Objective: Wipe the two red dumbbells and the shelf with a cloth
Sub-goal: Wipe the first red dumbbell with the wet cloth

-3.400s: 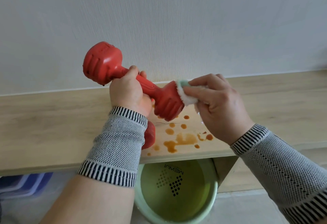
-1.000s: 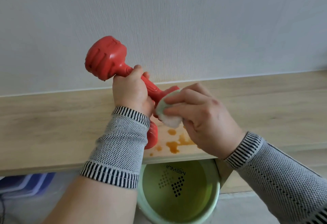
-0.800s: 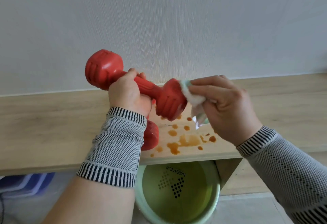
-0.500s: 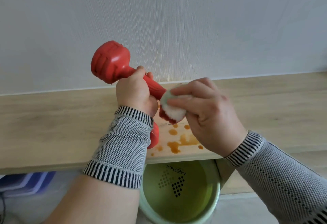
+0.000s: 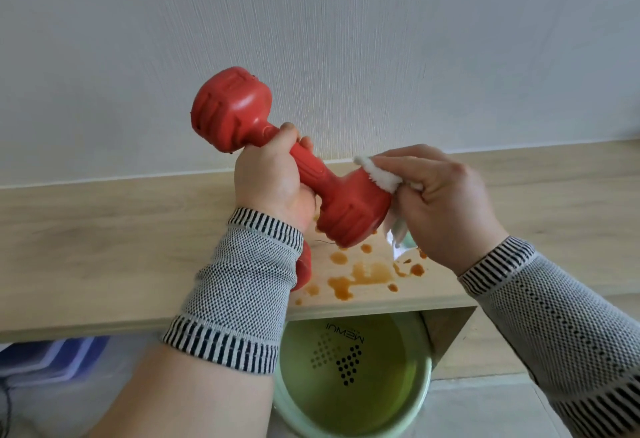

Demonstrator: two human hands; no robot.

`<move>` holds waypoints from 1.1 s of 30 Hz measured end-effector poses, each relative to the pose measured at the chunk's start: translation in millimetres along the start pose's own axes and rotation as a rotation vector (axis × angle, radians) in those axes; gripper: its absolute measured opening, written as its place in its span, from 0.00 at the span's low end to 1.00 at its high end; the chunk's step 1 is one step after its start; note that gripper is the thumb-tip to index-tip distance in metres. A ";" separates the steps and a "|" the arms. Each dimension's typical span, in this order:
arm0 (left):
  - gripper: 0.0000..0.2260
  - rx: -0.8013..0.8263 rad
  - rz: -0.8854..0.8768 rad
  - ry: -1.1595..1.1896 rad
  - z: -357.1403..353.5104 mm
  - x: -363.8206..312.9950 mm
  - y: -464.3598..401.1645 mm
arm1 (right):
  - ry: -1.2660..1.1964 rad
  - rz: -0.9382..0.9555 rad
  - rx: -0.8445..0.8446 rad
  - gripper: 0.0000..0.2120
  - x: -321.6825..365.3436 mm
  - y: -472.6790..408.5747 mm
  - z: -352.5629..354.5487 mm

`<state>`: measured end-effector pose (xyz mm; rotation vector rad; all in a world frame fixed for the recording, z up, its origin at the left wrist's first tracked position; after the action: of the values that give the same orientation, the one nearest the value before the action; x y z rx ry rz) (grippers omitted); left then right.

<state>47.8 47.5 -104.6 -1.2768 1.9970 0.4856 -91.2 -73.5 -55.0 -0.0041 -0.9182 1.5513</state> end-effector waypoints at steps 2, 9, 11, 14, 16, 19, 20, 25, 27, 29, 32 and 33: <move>0.06 -0.012 -0.023 -0.031 -0.4 -1.1 -1.1 | 0.048 0.056 0.014 0.19 12.9 -1.2 -2.2; 0.07 -0.154 0.055 -0.007 22.2 -2.7 -1.3 | 0.106 0.234 0.050 0.14 36.3 6.6 -12.3; 0.04 -0.135 0.083 0.100 20.9 -1.2 -2.2 | 0.036 0.131 -0.002 0.15 17.7 6.4 -2.5; 0.04 -0.068 0.103 0.147 15.6 0.5 -4.3 | -0.074 -0.028 -0.021 0.17 -3.5 7.3 2.4; 0.04 -0.026 0.083 0.136 12.4 0.6 -4.7 | -0.134 -0.099 -0.016 0.18 -10.8 6.8 2.6; 0.04 0.040 0.037 0.114 4.6 0.3 -7.2 | -0.199 -0.131 0.009 0.21 -11.9 4.4 0.8; 0.04 0.054 0.018 0.107 2.8 -0.3 -8.5 | -0.204 -0.124 0.025 0.21 -10.3 3.7 -2.1; 0.08 0.088 -0.016 0.101 7.4 0.5 -17.1 | -0.117 -0.089 0.002 0.19 -5.6 4.0 -2.5; 0.07 0.065 -0.024 0.091 11.3 0.3 -18.5 | -0.004 -0.002 -0.036 0.16 7.8 3.8 0.8; 0.03 0.030 -0.051 0.069 12.9 -2.7 -16.7 | 0.129 0.116 -0.041 0.14 28.8 6.1 -4.8; 0.06 -0.015 -0.076 0.032 13.1 -8.2 -11.2 | 0.241 0.224 -0.025 0.12 46.4 11.7 -18.3; 0.07 -0.021 -0.079 0.027 12.7 -8.7 -9.9 | 0.251 0.230 -0.026 0.12 45.5 11.8 -18.6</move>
<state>63.5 56.7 -106.3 -1.3761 1.9603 0.4542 -102.3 -24.2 -51.6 -0.3261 -0.7581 1.7044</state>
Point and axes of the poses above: each hand's wrist, its own y-axis away from the middle knuckle, its own z-axis out of the back of the hand, x = y × z, the point moved 9 cm from there along -y, towards the middle knuckle, and after that the axes turned 15 degrees about x, right-handed, at the moved point
